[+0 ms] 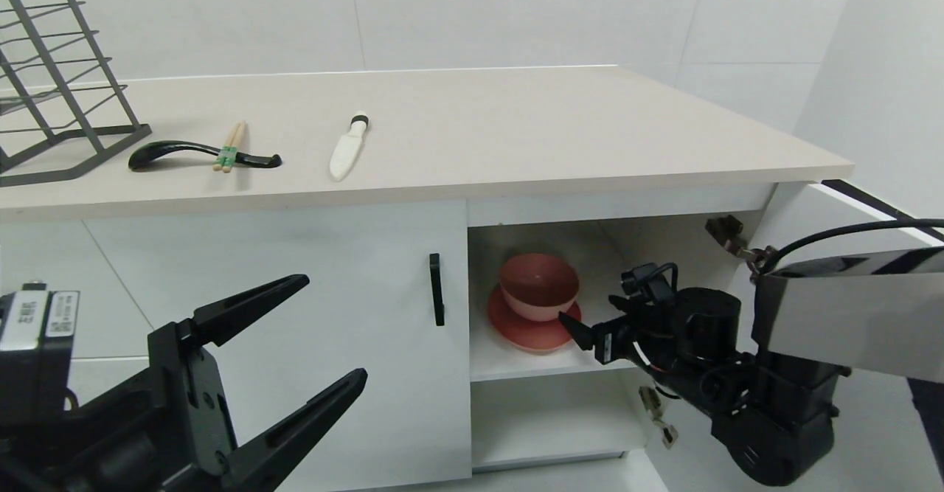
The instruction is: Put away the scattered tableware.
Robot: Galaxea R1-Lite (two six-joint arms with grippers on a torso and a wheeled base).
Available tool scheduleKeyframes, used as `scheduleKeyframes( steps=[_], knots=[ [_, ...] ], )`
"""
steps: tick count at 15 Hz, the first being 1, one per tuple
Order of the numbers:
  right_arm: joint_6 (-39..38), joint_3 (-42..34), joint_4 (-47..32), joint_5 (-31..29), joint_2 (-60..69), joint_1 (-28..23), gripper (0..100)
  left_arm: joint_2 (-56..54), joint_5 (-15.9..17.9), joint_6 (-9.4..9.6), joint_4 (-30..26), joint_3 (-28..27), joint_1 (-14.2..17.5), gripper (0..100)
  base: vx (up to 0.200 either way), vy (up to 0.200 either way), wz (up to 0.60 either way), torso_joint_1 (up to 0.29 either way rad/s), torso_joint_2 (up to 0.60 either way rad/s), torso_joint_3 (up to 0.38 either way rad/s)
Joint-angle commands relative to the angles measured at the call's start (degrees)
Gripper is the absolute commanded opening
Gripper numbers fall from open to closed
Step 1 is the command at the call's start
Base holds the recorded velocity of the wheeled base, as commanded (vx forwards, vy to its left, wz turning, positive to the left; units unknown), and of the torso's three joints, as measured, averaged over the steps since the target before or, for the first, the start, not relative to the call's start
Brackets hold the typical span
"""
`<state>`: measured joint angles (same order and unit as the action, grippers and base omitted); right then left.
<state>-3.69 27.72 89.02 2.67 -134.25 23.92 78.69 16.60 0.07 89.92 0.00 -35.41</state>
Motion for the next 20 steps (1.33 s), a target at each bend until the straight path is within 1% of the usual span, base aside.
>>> scheduleKeyframes(
  steps=[1,2,3,5,8,9,10,13,17,18,19,20],
  knots=[
    [1.1,-9.4,1.0,0.0,6.6,0.6,100,0.3,0.0,-0.16,0.1,0.0,0.0,100,0.000,0.000,0.00,0.000,0.00,0.000],
    [1.1,-10.8,1.0,0.0,8.0,0.7,100,0.3,-0.1,-0.25,0.1,0.0,0.0,100,0.000,0.000,0.00,0.000,0.00,0.000],
    [1.2,-14.9,1.0,-0.1,13.0,1.9,100,0.2,-0.1,-0.25,0.1,0.0,0.0,100,0.000,0.000,0.00,0.000,0.00,0.000],
    [1.4,-19.9,1.0,-0.2,21.1,4.0,100,0.1,-0.1,-0.25,0.1,0.0,0.0,100,0.000,0.000,0.00,0.000,0.00,0.000],
    [1.5,-24.2,1.0,-0.2,30.2,4.1,100,0.4,-0.1,-0.34,0.1,0.0,0.0,100,0.000,0.000,0.00,0.000,0.00,0.000],
    [1.8,-26.7,1.0,-0.1,35.1,4.1,100,0.8,-0.1,-0.42,0.1,0.0,0.0,100,0.000,0.000,0.00,0.000,0.00,0.000],
    [2.5,-27.6,1.0,-0.1,36.8,4.0,100,1.0,-0.1,-0.34,0.1,0.0,0.0,100,0.000,0.000,0.00,0.000,0.00,0.000],
    [4.0,-27.7,0.5,-0.3,43.1,2.5,100,3.0,-0.1,-0.42,0.1,0.0,-0.9,100,0.000,0.000,0.00,0.000,0.00,0.000],
    [6.9,-27.7,-3.5,-0.3,48.6,2.4,100,5.1,-0.2,-0.25,0.1,0.0,-2.1,100,0.000,0.000,0.00,0.000,0.00,0.000],
    [7.9,-27.7,-5.9,-0.4,50.0,2.4,100,5.3,-0.4,-0.07,0.1,0.0,-2.4,100,-0.200,0.000,0.00,0.002,0.00,0.002],
    [8.7,-27.7,-8.3,-0.6,51.5,2.3,100,5.2,-1.7,-0.16,0.1,0.0,-2.8,100,-0.200,0.000,0.00,0.002,0.00,0.002],
    [8.7,-27.7,-8.8,-0.6,51.8,1.9,100,5.2,-1.9,-0.07,0.1,0.0,-2.8,100,-0.200,0.000,0.00,0.022,0.00,-0.007]
  ],
)
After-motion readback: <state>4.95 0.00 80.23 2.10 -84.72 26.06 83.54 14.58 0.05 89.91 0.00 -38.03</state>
